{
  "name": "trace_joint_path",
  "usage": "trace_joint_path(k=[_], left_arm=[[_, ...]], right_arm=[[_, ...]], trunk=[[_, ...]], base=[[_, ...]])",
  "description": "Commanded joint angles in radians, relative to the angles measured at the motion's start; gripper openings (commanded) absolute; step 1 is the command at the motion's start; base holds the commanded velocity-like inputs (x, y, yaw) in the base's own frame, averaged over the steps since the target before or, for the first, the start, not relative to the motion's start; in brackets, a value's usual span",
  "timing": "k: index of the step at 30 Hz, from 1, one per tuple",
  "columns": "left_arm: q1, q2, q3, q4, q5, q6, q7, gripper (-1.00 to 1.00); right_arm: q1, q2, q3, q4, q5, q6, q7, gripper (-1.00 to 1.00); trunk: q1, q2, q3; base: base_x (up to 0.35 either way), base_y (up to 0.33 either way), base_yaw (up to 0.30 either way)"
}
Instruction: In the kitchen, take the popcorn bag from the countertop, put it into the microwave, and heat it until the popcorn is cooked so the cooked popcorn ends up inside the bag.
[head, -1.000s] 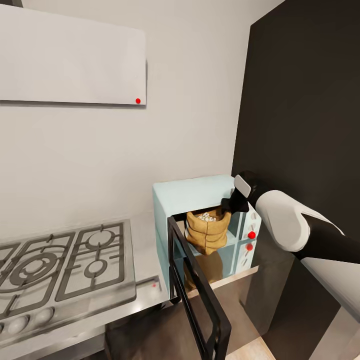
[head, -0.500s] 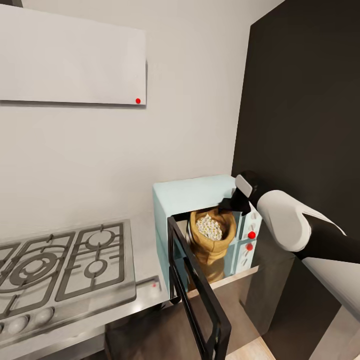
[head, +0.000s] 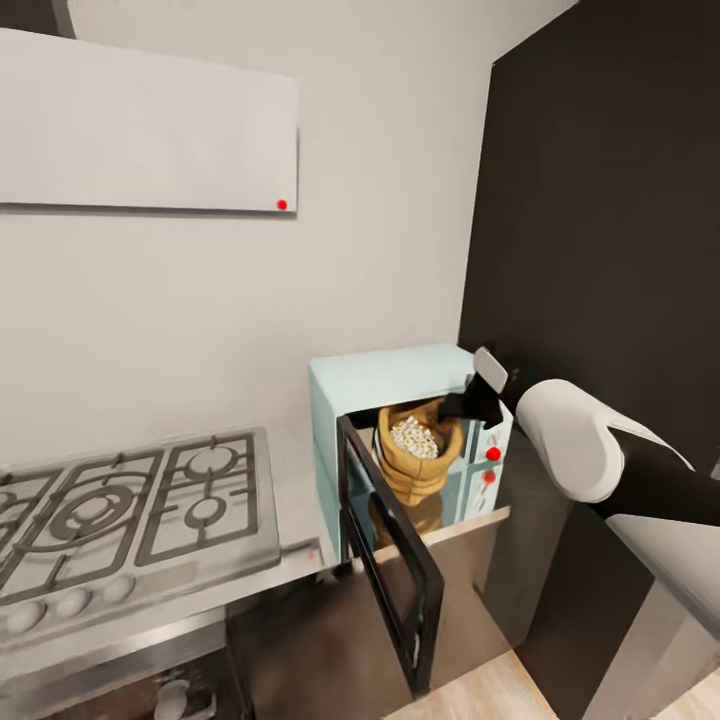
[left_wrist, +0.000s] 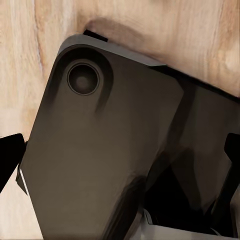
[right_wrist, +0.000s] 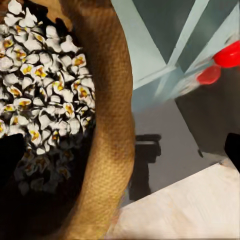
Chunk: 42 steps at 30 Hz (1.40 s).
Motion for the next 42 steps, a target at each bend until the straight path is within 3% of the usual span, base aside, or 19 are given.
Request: trace_joint_path(k=[1, 6, 9, 12, 15, 16, 17, 22, 23, 26, 27, 34, 38, 42], left_arm=[[0.001, 0.0, 0.002, -0.002, 0.003, -0.001, 0.001, 1.0], [0.001, 0.0, 0.002, -0.002, 0.003, -0.001, 0.001, 1.0], [0.001, 0.0, 0.001, -0.002, 0.003, -0.001, 0.0, 1.0], [0.001, 0.001, 0.001, -0.002, 0.003, -0.001, -0.001, 1.0], [0.001, 0.001, 0.0, -0.002, 0.003, -0.001, -0.001, 1.0], [0.001, 0.001, 0.0, -0.002, 0.003, -0.001, -0.001, 1.0], [0.001, 0.001, 0.0, -0.002, 0.003, -0.001, -0.001, 1.0], [0.001, 0.001, 0.0, -0.002, 0.003, -0.001, -0.002, 1.0], [0.001, 0.001, 0.0, -0.002, 0.003, -0.001, -0.002, 1.0], [0.001, 0.001, 0.0, -0.002, 0.003, -0.001, -0.002, 1.0], [0.001, 0.001, 0.0, -0.002, 0.003, -0.001, -0.002, 1.0], [0.001, 0.001, -0.001, -0.002, 0.003, -0.001, -0.002, 1.0], [0.001, 0.001, -0.001, -0.002, 0.002, -0.001, -0.002, 1.0], [0.001, 0.001, -0.001, -0.002, 0.002, -0.001, -0.002, 1.0]], right_arm=[[0.0, 0.0, -0.01, -0.008, 0.008, 0.004, 0.013, 1.0], [0.0, -0.018, -0.008, -0.141, 0.023, 0.004, 0.283, 1.0], [0.002, -0.054, -0.006, -0.147, 0.032, 0.004, 0.316, 1.0], [0.059, -0.107, -0.001, -0.155, 0.036, -0.006, 0.321, 1.0], [0.187, -0.193, 0.006, -0.165, 0.033, -0.141, 0.334, 1.0], [0.224, -0.211, 0.006, -0.166, 0.032, -0.205, 0.349, 1.0], [0.288, -0.226, 0.009, -0.166, 0.044, -0.324, 0.411, 1.0], [0.399, -0.232, 0.029, -0.164, 0.203, -0.624, 0.675, 1.0], [0.426, -0.233, 0.031, -0.162, 0.237, -0.725, 0.773, 1.0], [0.454, -0.233, 0.031, -0.162, 0.252, -0.813, 0.865, 1.0], [0.46, -0.231, 0.032, -0.162, 0.255, -0.852, 0.969, 1.0], [0.461, -0.221, 0.033, -0.148, 0.26, -0.881, 1.011, 1.0], [0.461, -0.217, 0.033, -0.121, 0.307, -0.884, 1.015, 1.0], [0.461, -0.185, 0.035, -0.107, 0.313, -0.885, 0.991, 1.0]], trunk=[[-0.001, -0.001, -0.001], [-0.001, -0.001, -0.001], [-0.001, -0.001, -0.001], [-0.001, -0.001, -0.001], [-0.001, -0.001, -0.001], [-0.001, -0.001, -0.001], [-0.001, -0.001, -0.001], [-0.001, -0.001, -0.001], [-0.001, -0.001, -0.001], [-0.001, -0.001, -0.001], [-0.001, -0.001, -0.001], [-0.001, -0.001, -0.001], [-0.001, -0.001, -0.001], [-0.001, -0.001, -0.001]], base=[[-0.336, 0.0, 0.0], [-0.336, 0.0, 0.0], [-0.229, 0.0, 0.0], [-0.046, 0.0, 0.0], [-0.007, 0.0, 0.0], [-0.001, 0.0, 0.0], [0.0, 0.0, 0.0], [0.0, 0.0, 0.0], [0.0, 0.0, 0.0], [0.0, 0.0, 0.0], [0.0, 0.0, 0.0], [0.0, 0.0, 0.0], [0.0, 0.0, 0.0], [0.0, 0.0, 0.0]])
